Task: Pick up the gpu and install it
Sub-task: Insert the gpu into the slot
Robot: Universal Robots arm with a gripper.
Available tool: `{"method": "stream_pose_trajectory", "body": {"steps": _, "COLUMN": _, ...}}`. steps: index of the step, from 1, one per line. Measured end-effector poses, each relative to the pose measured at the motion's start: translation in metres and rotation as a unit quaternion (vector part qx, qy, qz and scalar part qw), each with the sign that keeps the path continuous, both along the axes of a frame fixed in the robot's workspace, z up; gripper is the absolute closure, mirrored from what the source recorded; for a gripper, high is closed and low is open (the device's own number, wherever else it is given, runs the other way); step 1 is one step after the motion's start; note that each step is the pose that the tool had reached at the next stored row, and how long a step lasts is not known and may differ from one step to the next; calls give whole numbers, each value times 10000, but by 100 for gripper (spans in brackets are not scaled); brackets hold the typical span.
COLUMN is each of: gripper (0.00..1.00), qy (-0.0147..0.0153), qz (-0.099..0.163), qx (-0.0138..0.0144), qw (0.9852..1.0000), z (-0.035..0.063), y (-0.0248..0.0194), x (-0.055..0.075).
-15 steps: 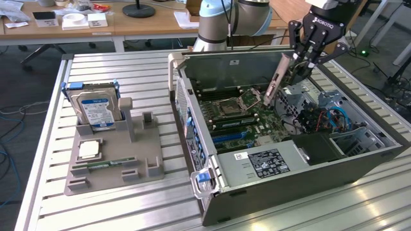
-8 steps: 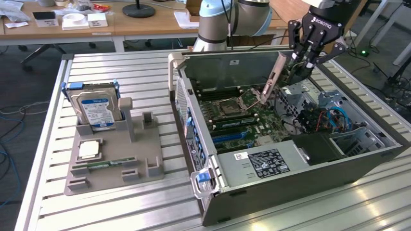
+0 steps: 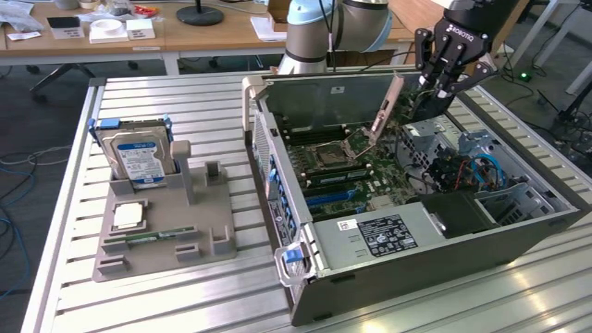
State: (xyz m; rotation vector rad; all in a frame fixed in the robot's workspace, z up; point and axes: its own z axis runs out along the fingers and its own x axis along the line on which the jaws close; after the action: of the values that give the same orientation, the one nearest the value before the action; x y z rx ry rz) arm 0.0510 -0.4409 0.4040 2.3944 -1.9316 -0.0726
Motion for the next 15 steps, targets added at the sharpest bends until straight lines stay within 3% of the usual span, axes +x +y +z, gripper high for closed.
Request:
{"method": "stream_pose_trajectory", "body": {"steps": 5, "gripper": 74, "qy": 0, "qz": -326, "qx": 0, "qw": 9995, "z": -4, "y": 0, "x": -9}}
{"method": "stream_pose_trajectory", "body": {"steps": 11, "gripper": 74, "qy": 0, "qz": -714, "qx": 0, "qw": 9975, "z": -7, "y": 0, "x": -20}}
{"method": "stream_pose_trajectory", "body": {"steps": 15, "gripper": 74, "qy": 0, "qz": -768, "qx": 0, "qw": 9970, "z": -7, "y": 0, "x": -22}}
